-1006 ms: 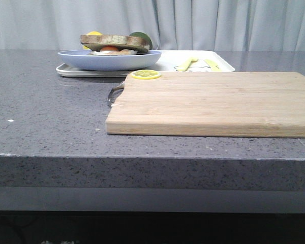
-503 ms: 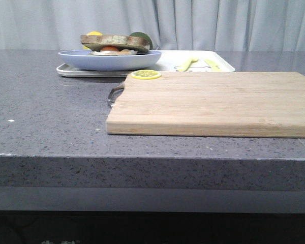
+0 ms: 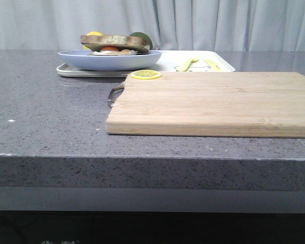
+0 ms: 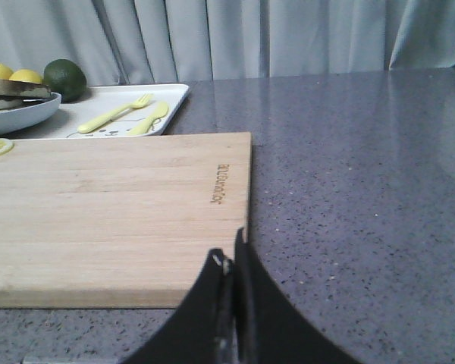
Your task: Place bread and move sandwich to tray
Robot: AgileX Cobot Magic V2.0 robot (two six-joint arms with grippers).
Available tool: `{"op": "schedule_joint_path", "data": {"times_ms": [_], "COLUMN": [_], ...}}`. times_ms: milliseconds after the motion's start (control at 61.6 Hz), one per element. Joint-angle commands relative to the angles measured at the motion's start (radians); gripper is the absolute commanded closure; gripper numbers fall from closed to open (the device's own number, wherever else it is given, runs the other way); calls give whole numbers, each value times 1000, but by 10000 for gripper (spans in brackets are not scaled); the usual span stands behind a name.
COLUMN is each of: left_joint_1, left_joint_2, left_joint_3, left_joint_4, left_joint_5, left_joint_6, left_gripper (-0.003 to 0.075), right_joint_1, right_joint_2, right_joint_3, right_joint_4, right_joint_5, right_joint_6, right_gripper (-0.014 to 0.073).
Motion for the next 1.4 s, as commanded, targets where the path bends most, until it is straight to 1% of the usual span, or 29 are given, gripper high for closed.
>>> {"op": "schedule_joint_path", "data": {"times_ms": [0, 828, 1023, 1380], "left_joint_1": [1, 1, 1, 1], "left_joint_2": [-20, -20, -20, -20], "left_joint_3": [3, 3, 3, 3], "left_joint_4": [-8, -8, -8, -8], "left_joint_5": [-80, -80, -80, -80], "left_joint_6": [-1, -1, -1, -1], "left_gripper": [741, 741, 741, 741], "right_joint_1": [-4, -5, -45, -40], "right_joint_2": [-19, -19, -19, -19], "right_joint_3": [-3, -3, -3, -3], "right_joint_4": [-73, -49, -49, -49], "right_joint_5": [-83, -97, -98, -98], "right_joint_6": [91, 91, 91, 99], "right_gripper": [664, 664, 664, 664]}}
